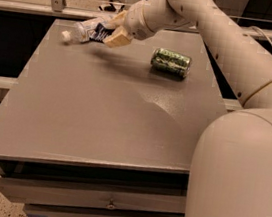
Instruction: Move rxbar blueberry near blue plastic bottle
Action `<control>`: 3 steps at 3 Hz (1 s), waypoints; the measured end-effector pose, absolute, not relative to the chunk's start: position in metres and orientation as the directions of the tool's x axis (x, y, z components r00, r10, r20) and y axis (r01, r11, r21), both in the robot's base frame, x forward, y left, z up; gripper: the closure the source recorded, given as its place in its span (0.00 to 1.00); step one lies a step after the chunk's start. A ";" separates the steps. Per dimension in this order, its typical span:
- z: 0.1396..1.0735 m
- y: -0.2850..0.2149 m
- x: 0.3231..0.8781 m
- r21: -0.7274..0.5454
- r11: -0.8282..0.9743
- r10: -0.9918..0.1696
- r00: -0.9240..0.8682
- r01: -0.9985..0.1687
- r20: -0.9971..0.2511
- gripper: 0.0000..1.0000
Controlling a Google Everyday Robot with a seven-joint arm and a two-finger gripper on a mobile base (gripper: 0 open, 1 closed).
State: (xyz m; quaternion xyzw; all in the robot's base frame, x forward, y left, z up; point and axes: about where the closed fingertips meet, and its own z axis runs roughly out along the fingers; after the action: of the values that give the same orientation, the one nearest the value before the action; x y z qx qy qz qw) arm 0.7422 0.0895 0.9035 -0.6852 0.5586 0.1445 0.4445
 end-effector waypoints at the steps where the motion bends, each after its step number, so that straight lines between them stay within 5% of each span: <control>1: 0.893 0.082 0.763 -0.443 0.044 -0.661 0.307 -0.895 -0.685 1.00; 3: 0.877 0.092 0.782 -0.408 0.053 -0.662 0.274 -0.911 -0.698 0.60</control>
Offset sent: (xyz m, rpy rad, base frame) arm 0.0518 -0.0021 -0.0231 -0.0133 0.0454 -0.0548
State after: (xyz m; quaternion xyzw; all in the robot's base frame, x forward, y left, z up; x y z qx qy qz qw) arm 0.7822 0.0919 0.8772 -0.6725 0.5848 0.1453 0.4297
